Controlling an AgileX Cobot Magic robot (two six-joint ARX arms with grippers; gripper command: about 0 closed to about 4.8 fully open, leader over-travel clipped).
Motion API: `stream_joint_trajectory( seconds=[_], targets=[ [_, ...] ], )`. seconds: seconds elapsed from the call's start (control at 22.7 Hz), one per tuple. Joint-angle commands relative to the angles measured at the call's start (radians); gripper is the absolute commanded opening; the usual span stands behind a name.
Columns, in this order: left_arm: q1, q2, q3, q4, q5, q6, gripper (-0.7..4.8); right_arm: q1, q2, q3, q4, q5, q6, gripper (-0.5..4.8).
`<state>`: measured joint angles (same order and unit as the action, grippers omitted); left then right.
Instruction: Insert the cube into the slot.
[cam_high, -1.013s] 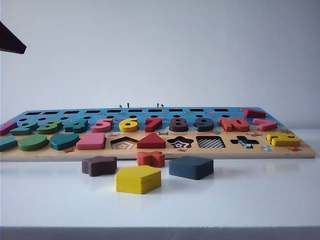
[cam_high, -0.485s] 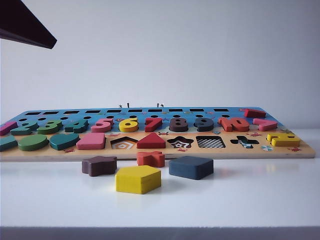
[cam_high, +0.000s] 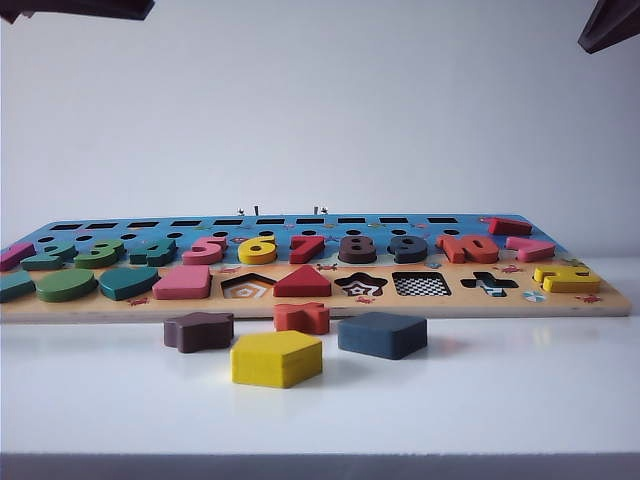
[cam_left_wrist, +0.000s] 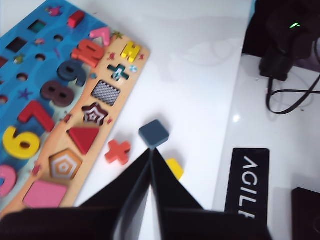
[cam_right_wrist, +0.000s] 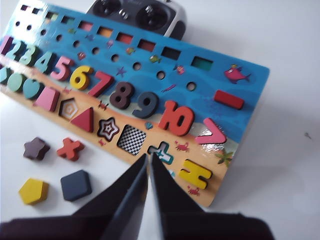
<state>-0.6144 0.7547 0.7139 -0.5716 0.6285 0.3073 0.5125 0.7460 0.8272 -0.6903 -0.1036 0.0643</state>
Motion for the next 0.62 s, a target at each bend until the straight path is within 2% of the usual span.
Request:
stream_joint_trajectory(
  seconds=[0.04, 0.13, 0.22, 0.35, 0.44, 0.62],
  targets=[
    [-0.014, 0.037, 0.050, -0.022, 0.057, 0.035, 0.17, 0.028, 0.048, 0.059, -0.099, -0.078, -0.050, 1.01],
    [-0.021, 0.065, 0.087, -0.042, 0.077, 0.045, 0.17, 0.048, 0.085, 0.094, -0.146, -0.124, -0.066, 1.88],
    [-0.037, 0.114, 0.158, -0.074, 0.083, 0.045, 0.17, 0.089, 0.148, 0.135, -0.200, -0.163, -0.066, 3.60],
    [-0.046, 0.149, 0.200, -0.080, 0.082, 0.043, 0.17, 0.149, 0.215, 0.142, -0.224, -0.179, -0.066, 4.76],
    [-0.045, 0.156, 0.202, -0.085, 0.082, 0.040, 0.17, 0.182, 0.254, 0.142, -0.233, -0.175, -0.065, 4.79],
    [-0.043, 0.163, 0.202, -0.144, 0.082, 0.040, 0.17, 0.256, 0.345, 0.142, -0.248, -0.061, -0.055, 4.79]
  ],
)
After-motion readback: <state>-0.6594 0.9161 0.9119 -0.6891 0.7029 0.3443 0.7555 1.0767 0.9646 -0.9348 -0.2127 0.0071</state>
